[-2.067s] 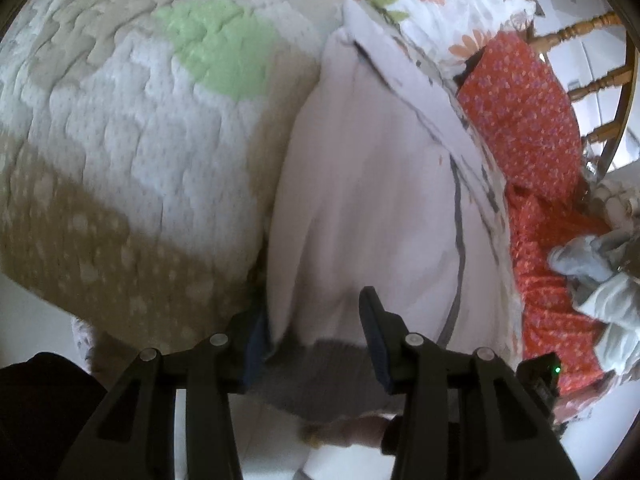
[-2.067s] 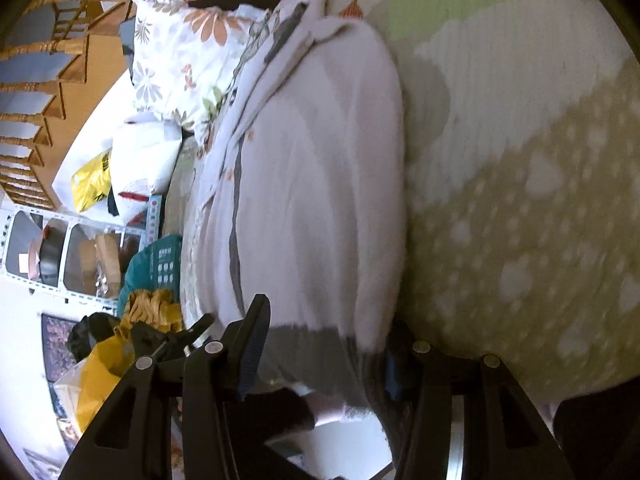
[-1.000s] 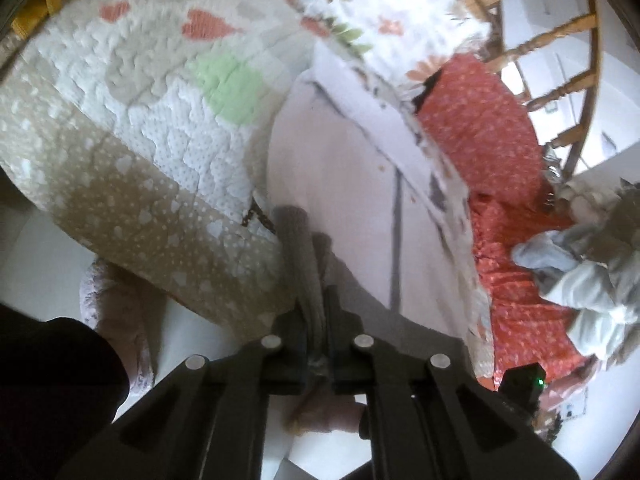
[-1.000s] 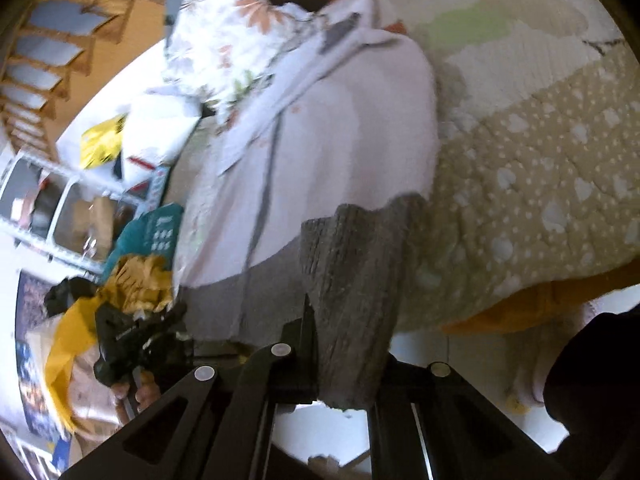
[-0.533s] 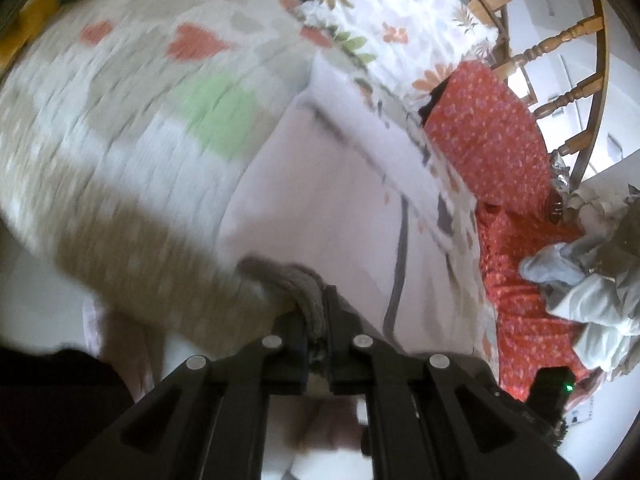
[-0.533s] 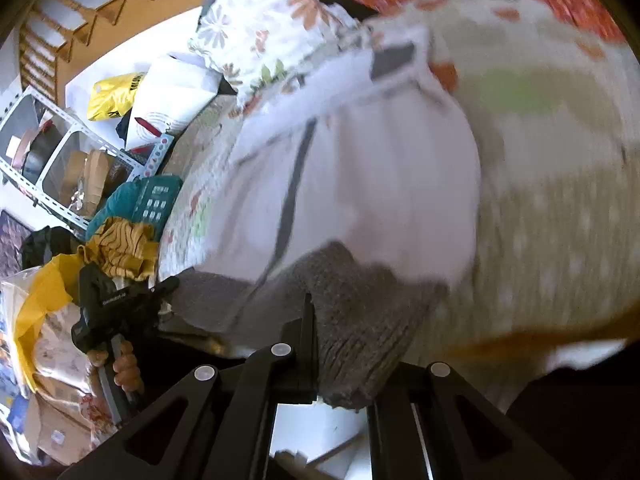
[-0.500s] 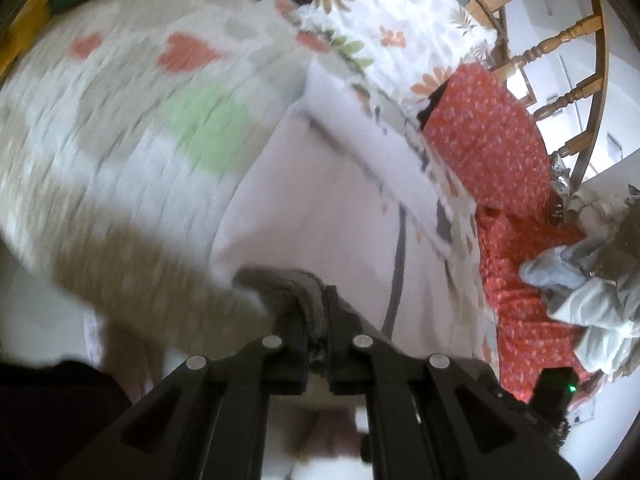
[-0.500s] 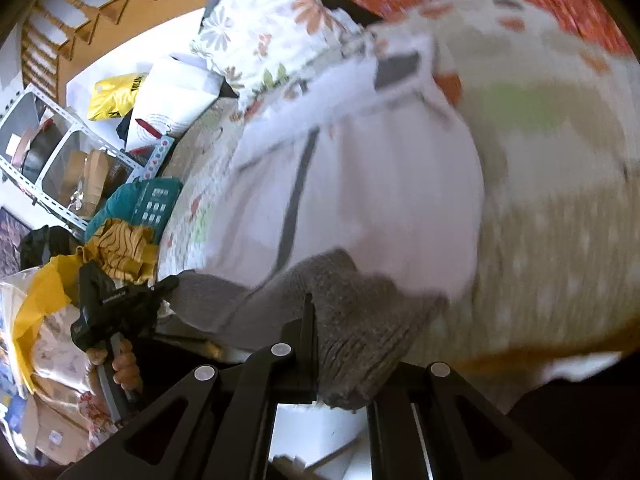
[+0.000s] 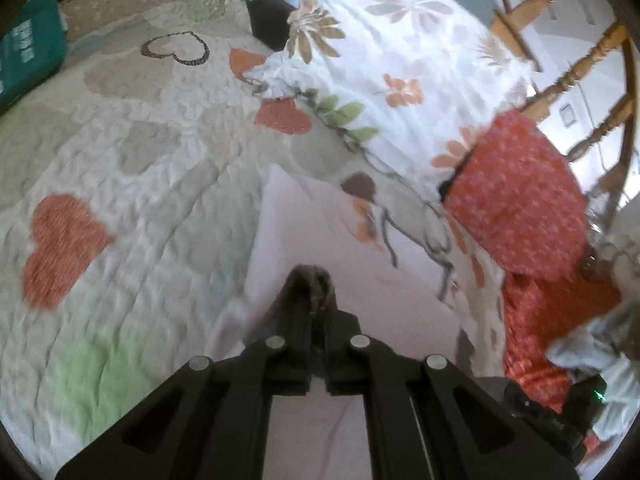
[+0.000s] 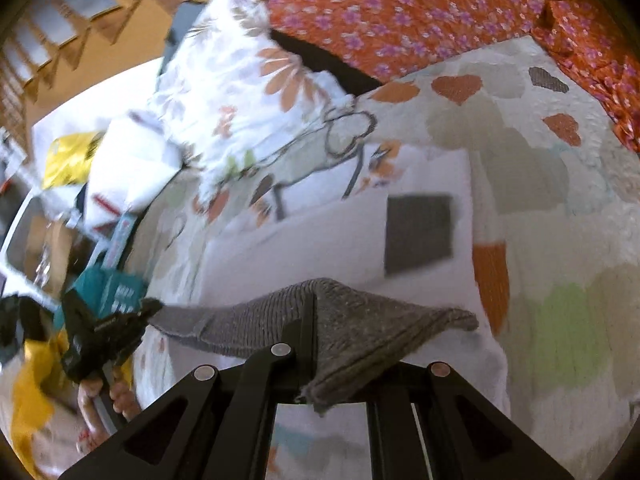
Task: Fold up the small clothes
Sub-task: 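Lift the grey hem with both tools and fold it toward the collar, then lower the hem onto the jacket and open the right tool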
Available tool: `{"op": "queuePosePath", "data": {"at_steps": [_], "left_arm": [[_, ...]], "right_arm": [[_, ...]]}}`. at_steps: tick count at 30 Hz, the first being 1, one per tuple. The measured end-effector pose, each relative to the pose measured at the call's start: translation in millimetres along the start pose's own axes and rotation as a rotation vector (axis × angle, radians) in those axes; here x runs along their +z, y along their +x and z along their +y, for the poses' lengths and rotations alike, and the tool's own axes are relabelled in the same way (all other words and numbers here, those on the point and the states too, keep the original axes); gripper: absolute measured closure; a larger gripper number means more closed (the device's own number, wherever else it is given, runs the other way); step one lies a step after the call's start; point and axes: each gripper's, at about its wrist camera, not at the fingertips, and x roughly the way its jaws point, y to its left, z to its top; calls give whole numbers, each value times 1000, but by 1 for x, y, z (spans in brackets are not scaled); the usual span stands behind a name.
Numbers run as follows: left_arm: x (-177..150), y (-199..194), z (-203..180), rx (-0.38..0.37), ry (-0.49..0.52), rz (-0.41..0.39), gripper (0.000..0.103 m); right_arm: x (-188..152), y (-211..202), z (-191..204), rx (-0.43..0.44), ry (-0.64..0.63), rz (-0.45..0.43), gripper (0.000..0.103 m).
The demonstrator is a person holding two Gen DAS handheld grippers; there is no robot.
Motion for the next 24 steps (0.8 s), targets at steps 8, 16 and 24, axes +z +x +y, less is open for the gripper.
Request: {"op": "queuePosePath", "data": {"at_steps": [8,16,24], "left_arm": [[42,66,-13,21,-34,22,100],[60,98,-31,90,29,-24,98],[64,74,-31,87,-8,-93,50]], "right_arm": [[55,68,-44,-19,156,13,99],[81,121,-67,-35,204,42,98],[94,97,-78,-52,245,-84,48]]}}
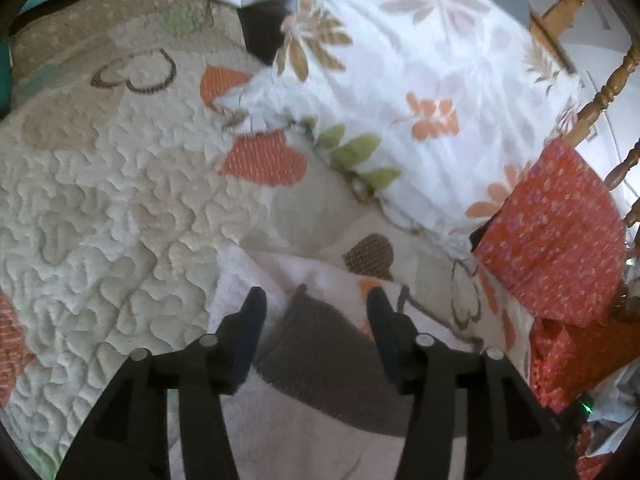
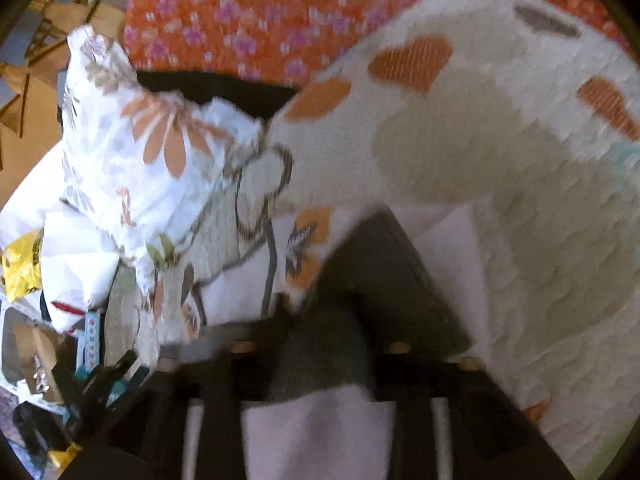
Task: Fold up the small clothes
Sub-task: 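Lower the hem onto the jacket and open the right tool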
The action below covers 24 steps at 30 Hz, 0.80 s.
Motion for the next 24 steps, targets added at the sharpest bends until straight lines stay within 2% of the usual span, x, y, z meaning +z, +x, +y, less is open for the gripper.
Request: {"op": "queuePosePath", "data": {"at_steps": [4,6,9,12,14,19,20,22,24], "left_arm": [[-5,-19,0,10,44,-10,46],[-11,-24,-1,28,88,8,44],[-24,-29,1,76,180,44,43],[-37,-35,10,156,274,66,42],[-47,-38,23,182,308,108,42],[-81,-33,38,135,398,301,44],[-88,-31,38,146,431,326,61],[-93,-28,41,245,460,316,90],[-88,-31,52,239,399,306,90]], "right_arm": [[6,-19,0,-8,-7,-32,48],[3,-28,6,-22,-52,-35,48],[-8,-36,18,-54,-135,-13,48],[-19,-38,23,-65,-172,30,48],[-26,-38,22,-71,-178,56,48],[-40,-37,23,-69,-175,107,48],[-43,-37,26,-65,-183,113,48],[-49,-36,33,-67,-209,124,48],[-57,-36,40,-77,-242,128,48]]}}
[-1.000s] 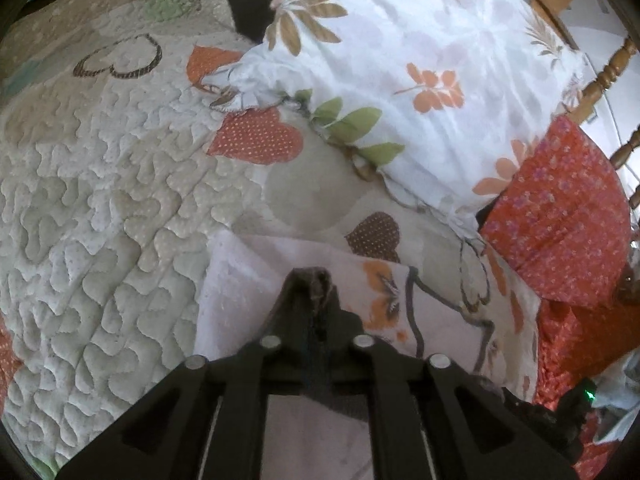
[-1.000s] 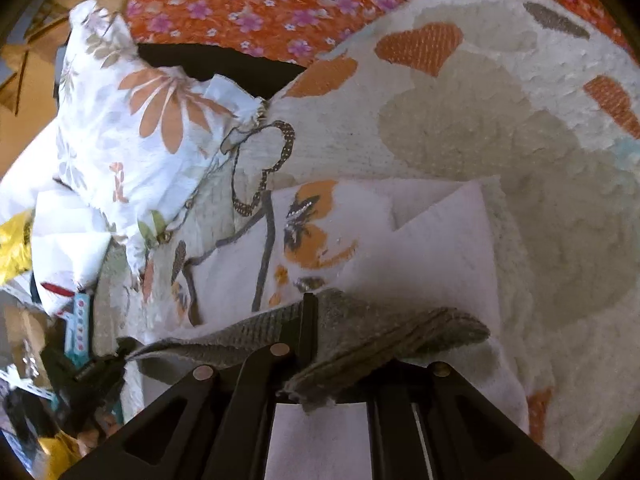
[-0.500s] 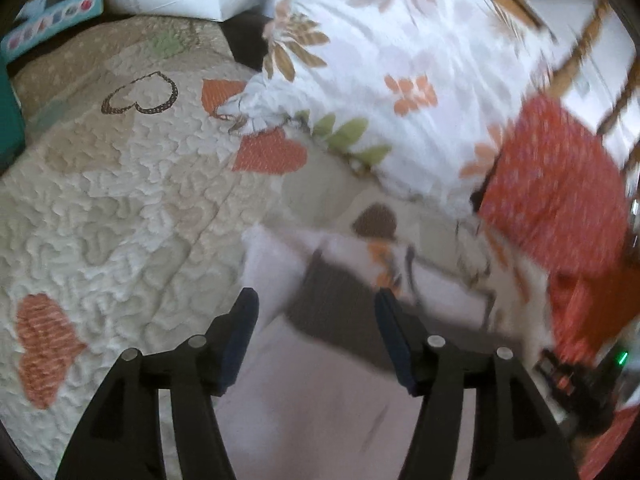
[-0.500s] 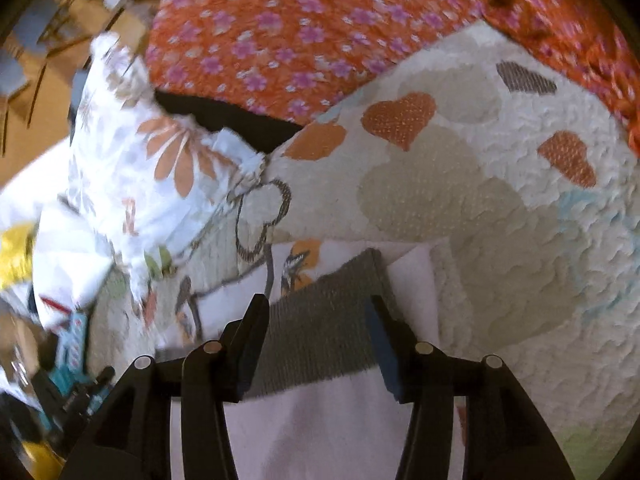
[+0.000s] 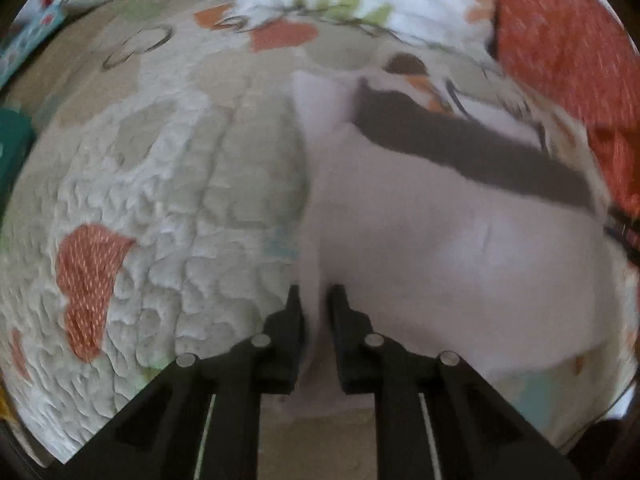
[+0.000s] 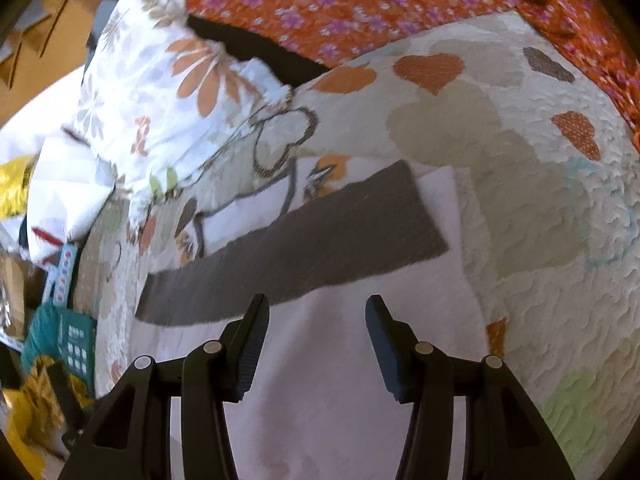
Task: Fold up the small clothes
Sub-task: 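Lower the hem onto the jacket and open the right tool, then press the folded grey hem flat with the left tool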
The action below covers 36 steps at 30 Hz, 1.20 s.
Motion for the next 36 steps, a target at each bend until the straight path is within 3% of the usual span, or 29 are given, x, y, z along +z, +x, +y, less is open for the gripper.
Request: {"op": "queuePosePath", "data": {"at_steps": [5,9,10,11,13,16,21,22,23,24,26,30,36], "left_arm": [[1,-16,27,104,-108,-64,103],[4,-34,37,-28,-180,-132,102],[6,-36,36,-38,-179,-141,95],[11,-35,29,-46,-168,-153,79],[24,-31,14,-61,-142,-179,59],[47,-17,-2,-74,-118,-187,58],[78,20,-14,-75,-135,-174,58],[81,27,-17,-72,-126,-155,63],[80,32,-21,-52,-110,-140,85],[81,35,-29,17,-76,-131,91],[82,30,-32,43,-67,-145,94],[81,16,-16,47,-164,-175,95],[78,17,-4,60,-240,-168,95]], "right_arm": [[-12,-7,18,-31,-82,-12,48],[-14,-14,13,-23,-46,-10,48],[-14,-17,10,-14,-24,-9,48],[-15,-21,7,-3,-4,-12,48],[-18,-32,0,19,33,-27,48],[-23,-42,0,33,18,-36,48],[-27,-42,11,-36,-78,-46,48],[-26,-40,11,-42,-87,-40,48],[-25,-39,11,-41,-93,-35,48],[-23,-38,11,-42,-96,-33,48],[-20,-39,9,-60,-111,-41,48],[-14,-44,-1,-148,-122,-83,48],[-8,-45,-25,-110,-27,-59,48]]}}
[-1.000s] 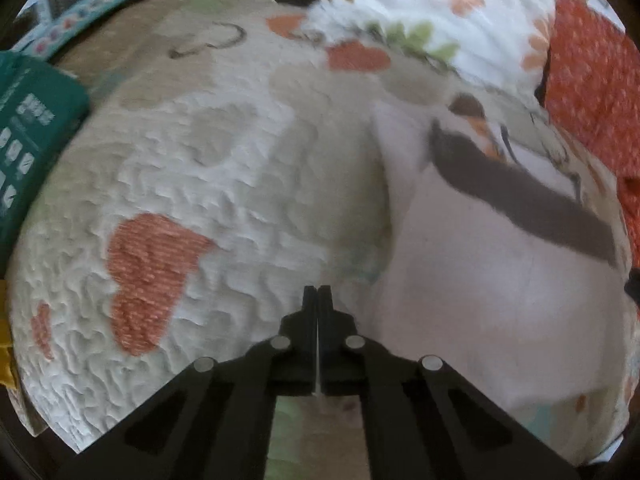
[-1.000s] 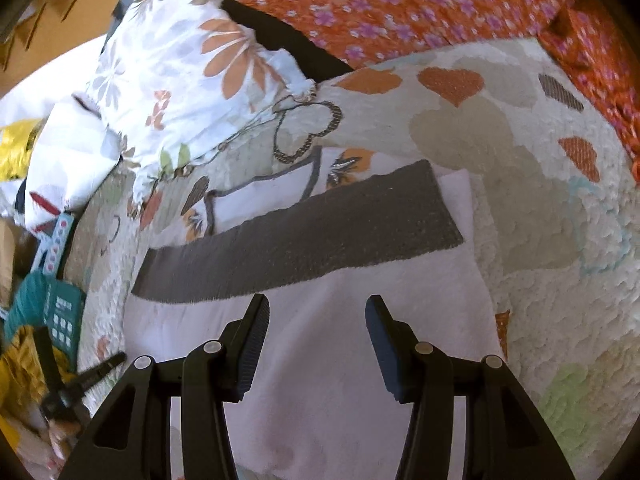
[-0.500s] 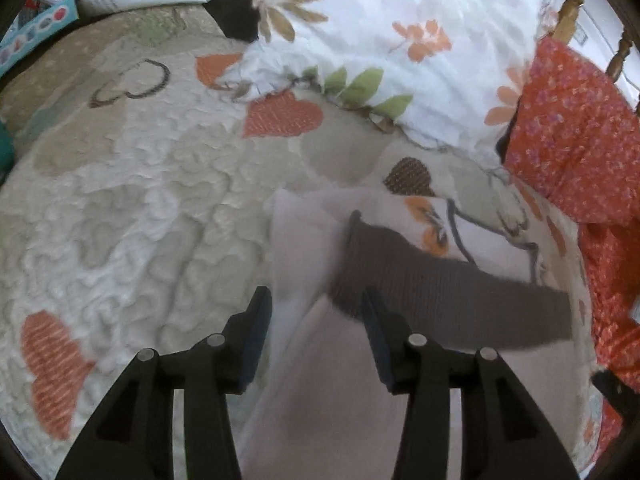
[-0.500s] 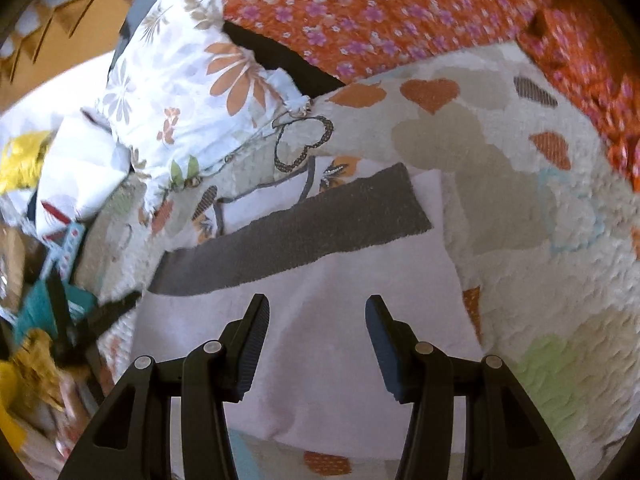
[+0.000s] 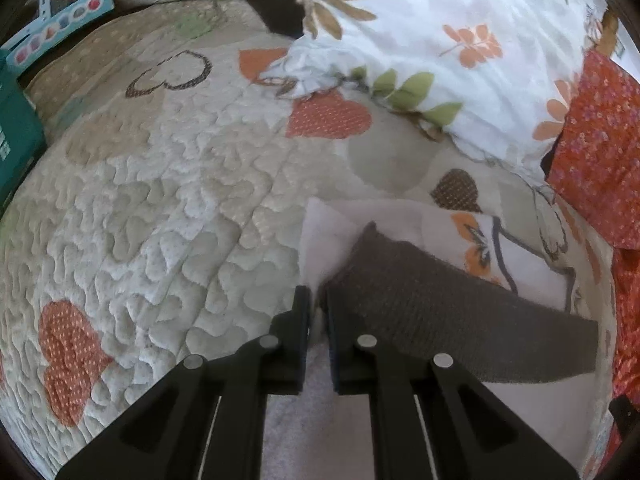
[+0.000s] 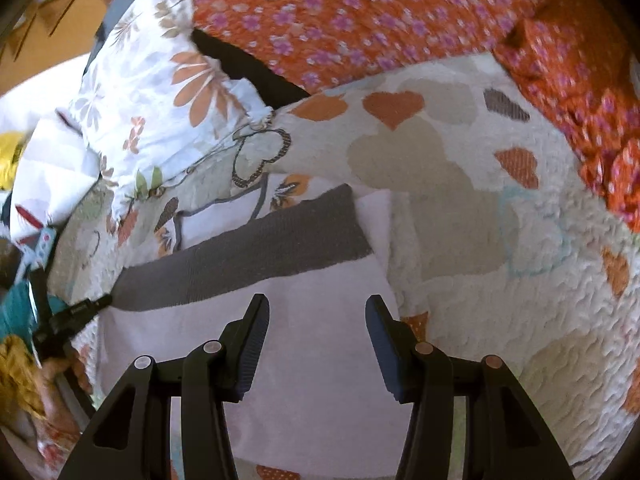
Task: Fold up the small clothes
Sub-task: 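Press the folded grey hem flat with the left tool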
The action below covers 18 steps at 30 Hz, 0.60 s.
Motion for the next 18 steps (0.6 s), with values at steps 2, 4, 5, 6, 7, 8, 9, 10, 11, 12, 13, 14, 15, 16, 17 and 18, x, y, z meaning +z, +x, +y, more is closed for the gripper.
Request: {"op": "queuePosePath", "data": {"at_steps": [2,4,5,6,7,8,9,10,11,12,13,14,15,16,17,18], "left_arm": [[0,6,4,1,-33,17,95],[-1,8,9,-11,-65,31,94],[-1,8,12,-24,-87,33,92],[-1,7,17,-41,-110,37,90],[-1,6,19,-55,-120,39,89],[-2,4,22,-79,-132,40,87],[-3,2,25,-100,-142,39,85],[-3,-3,27,-112,-147,36,84],[-5,-8,29,-114,-145,25,84],[-6,-16,31,-106,-140,9,84],[-8,-22,33,-98,-134,0,82],[-10,-27,35,-96,-128,-9,78],[-13,-35,38,-101,-118,-14,73],[-17,-39,40,-107,-110,-12,62],[-22,-42,42,-113,-97,-5,53],[-27,-44,42,-116,-80,8,50]], "right_arm": [[-1,2,-1,-8,-3,8,48],[-4,4,2,-15,-21,14,48],[-5,5,4,-18,-27,18,48],[-6,7,5,-17,-34,25,48],[-7,8,7,-15,-39,33,48],[-9,10,8,-15,-43,42,48],[-11,11,10,-15,-46,48,48],[-12,13,11,-13,-50,55,48],[-14,14,13,-12,-55,62,48],[-16,16,14,-12,-64,70,48],[-18,18,17,-17,-77,78,48],[-20,19,19,-24,-88,83,48],[-22,20,21,-31,-99,86,48],[-25,21,23,-38,-108,89,48],[-28,22,24,-41,-114,94,48],[-30,24,26,-44,-119,101,48]]}}
